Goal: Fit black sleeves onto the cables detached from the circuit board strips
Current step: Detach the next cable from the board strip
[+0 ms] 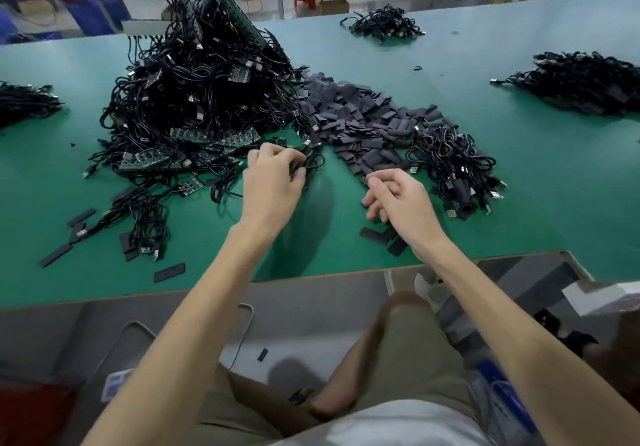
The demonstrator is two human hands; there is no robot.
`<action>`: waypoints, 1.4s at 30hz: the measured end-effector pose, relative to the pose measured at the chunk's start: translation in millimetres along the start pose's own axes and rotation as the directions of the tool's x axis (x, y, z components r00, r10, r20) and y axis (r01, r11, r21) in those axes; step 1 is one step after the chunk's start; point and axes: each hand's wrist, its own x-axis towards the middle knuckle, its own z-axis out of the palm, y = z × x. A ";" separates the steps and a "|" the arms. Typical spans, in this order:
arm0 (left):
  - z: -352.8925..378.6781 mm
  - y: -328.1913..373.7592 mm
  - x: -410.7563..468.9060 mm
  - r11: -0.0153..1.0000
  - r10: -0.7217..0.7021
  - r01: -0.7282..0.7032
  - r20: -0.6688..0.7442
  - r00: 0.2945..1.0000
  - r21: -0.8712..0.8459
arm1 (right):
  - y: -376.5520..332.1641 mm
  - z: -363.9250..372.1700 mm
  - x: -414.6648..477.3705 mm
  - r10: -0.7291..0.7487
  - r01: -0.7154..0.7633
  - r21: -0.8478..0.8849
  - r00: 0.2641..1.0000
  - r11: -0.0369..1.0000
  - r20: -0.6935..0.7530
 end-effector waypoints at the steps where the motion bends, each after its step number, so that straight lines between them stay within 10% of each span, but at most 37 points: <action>1: -2.9 -5.5 -2.2 0.994 -0.053 0.053 0.008 0.999 0.092 | 0.1 0.1 0.1 0.000 0.000 -0.006 1.000 1.000 0.004; 7: -3.2 -11.9 -13.0 0.925 -0.250 0.122 0.335 0.908 0.360 | 1.5 0.1 0.2 0.007 -0.007 -0.015 1.000 1.000 0.011; 14: 0.7 -0.6 -10.7 1.000 -0.011 0.005 0.490 0.871 0.013 | 1.6 -0.7 -0.9 0.004 -0.003 -0.041 1.000 0.999 0.028; 23: 16.8 -3.0 -30.4 0.912 0.352 -0.384 0.204 0.913 0.143 | -2.2 -2.2 -2.8 -0.007 0.019 -0.148 0.997 0.989 0.080; 42: 30.9 2.6 -43.0 0.867 0.499 -0.498 -0.062 0.865 0.029 | -6.6 12.2 -14.0 -0.256 0.332 -0.553 0.943 0.764 0.212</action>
